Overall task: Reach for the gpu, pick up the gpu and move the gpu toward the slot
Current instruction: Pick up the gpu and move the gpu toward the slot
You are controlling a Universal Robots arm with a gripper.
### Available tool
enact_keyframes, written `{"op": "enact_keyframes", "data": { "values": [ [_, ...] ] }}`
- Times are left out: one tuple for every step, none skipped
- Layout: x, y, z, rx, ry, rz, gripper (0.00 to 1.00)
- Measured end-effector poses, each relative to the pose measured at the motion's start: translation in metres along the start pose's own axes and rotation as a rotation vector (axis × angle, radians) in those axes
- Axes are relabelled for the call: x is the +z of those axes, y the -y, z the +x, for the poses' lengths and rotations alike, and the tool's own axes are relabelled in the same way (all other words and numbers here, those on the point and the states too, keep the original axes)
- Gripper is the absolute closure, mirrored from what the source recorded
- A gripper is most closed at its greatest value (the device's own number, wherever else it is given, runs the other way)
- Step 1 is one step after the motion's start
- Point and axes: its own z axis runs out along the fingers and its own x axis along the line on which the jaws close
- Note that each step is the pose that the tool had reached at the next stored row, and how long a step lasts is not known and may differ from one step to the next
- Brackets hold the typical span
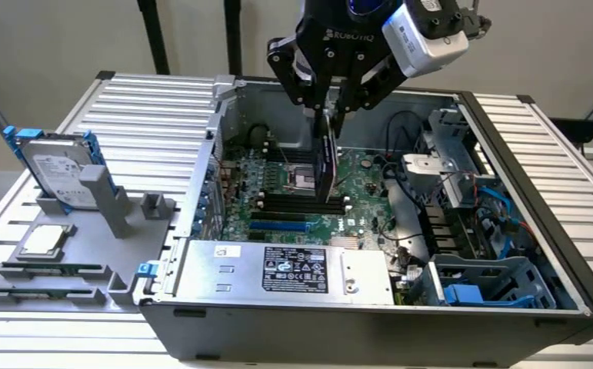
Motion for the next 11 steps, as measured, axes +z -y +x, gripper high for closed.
{"op": "enact_keyframes", "data": {
  "values": [
    [0.0014,-0.0023,-0.0022,0.0,-0.0006,0.0003,0.73],
    [0.0023,-0.0043,-0.004,0.0,-0.0016,0.0008,0.73],
    [0.0026,-0.0052,-0.0054,0.0,-0.0029,0.0017,0.73],
    [0.0027,-0.0057,-0.0061,0.0,-0.0043,0.0017,0.73],
    [0.0026,-0.006,-0.0065,0.0,-0.0044,0.0018,0.73],
    [0.0026,-0.0062,-0.0066,0.0,-0.0046,0.002,0.73],
    [0.0026,-0.0062,-0.0066,0.0,-0.0046,0.0019,0.73],
    [0.0026,-0.0062,-0.0067,0.0,-0.0046,0.0019,0.73],
    [0.0026,-0.0062,-0.0067,0.0,-0.0046,0.0019,0.73],
    [0.0026,-0.0062,-0.0068,0.0,-0.0046,0.0019,0.73],
    [0.0027,-0.0062,-0.0067,0.0,-0.0046,0.0019,0.73]
  ]
}}
